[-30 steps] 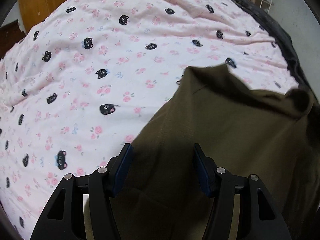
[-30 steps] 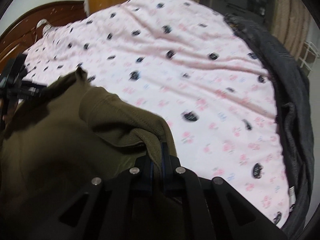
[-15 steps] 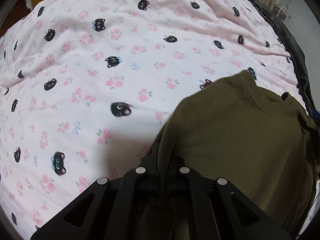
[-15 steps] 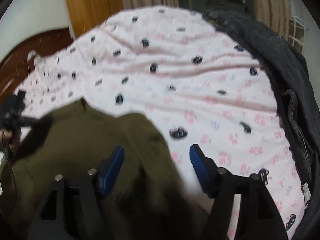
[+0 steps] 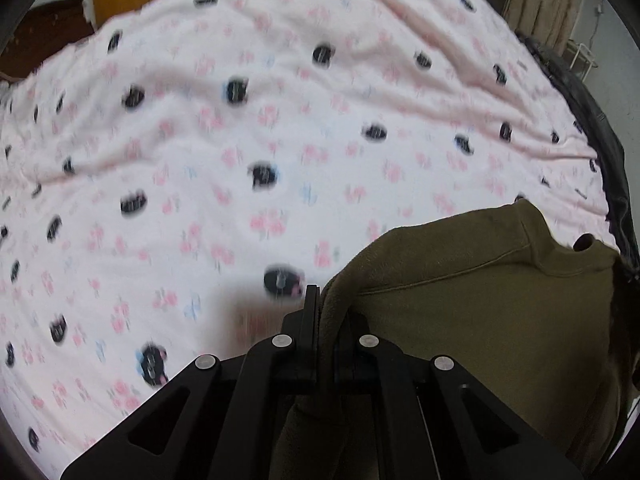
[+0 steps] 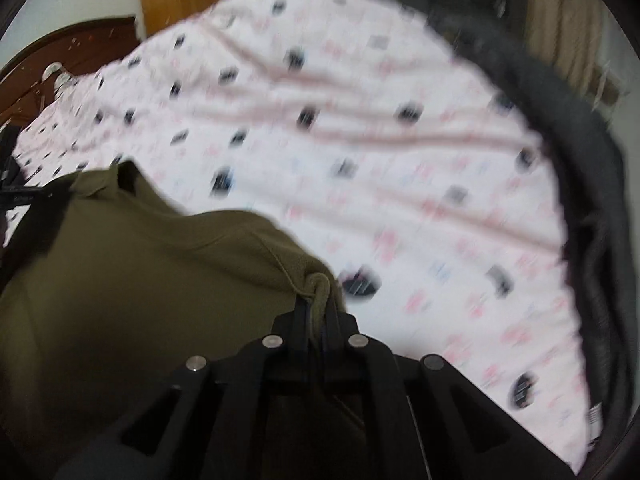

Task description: Fold clothes

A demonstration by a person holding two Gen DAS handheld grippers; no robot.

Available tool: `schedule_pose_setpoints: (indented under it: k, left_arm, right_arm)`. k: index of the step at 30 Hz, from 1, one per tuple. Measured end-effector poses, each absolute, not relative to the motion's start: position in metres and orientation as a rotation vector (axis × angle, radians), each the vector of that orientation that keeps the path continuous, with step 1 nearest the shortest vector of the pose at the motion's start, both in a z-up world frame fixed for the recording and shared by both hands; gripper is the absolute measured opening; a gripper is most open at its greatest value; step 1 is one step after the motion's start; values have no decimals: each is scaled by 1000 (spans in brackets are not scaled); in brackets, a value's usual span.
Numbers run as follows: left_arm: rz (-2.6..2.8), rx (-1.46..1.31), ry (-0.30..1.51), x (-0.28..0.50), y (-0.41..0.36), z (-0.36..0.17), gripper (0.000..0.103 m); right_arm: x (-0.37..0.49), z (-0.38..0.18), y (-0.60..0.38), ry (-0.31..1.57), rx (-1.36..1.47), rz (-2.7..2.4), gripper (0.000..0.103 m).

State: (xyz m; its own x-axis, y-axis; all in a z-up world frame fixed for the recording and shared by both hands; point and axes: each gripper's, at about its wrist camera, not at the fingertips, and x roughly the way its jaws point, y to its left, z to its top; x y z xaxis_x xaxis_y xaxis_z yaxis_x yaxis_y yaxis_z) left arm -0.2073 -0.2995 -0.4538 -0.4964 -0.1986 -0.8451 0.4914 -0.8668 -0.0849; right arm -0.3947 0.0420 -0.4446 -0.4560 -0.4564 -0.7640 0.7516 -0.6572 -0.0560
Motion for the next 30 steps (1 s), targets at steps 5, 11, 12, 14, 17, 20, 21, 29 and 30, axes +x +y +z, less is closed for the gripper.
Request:
schedule_pose_setpoints:
  k: [5,11,12,14,17,20,21,29,30]
  left_arm:
    - [-2360,1381,430,-228,-306,-473,4]
    - [-2402,1379,350,-207,-299,-453,30]
    - [-2408,1369,329,-201,-299,-446,34]
    - [-2420,1355,308,-187,-300,-431,42]
    - [-2435,1344,316,-160,-306,-410,43]
    - [-2412,1314,318,-120,-315,-389,43]
    - [-2408,1303,340,-102,-318,-384,43]
    - [-2274,1340,459,73,-321,-377,45]
    - [-2251,1360,478,94,-319,-381,45]
  right_arm:
    - [-399,-463,29,622,1040,-2151,24]
    - [-372,-442,29,596,932,-2193,81]
    - [-366,-432,28,582,898,-2206,82]
    - [-351,-413,28,545,839,-2224,84]
    - [-323,-385,23,492,779,-2227,86]
    - [-286,-365,17,458,744,-2194,86]
    - [-271,-359,16,443,737,-2177,86]
    - [-129,-353,-1,258,833,-1994,86]
    - [-107,-359,-6,255,856,-1954,86]
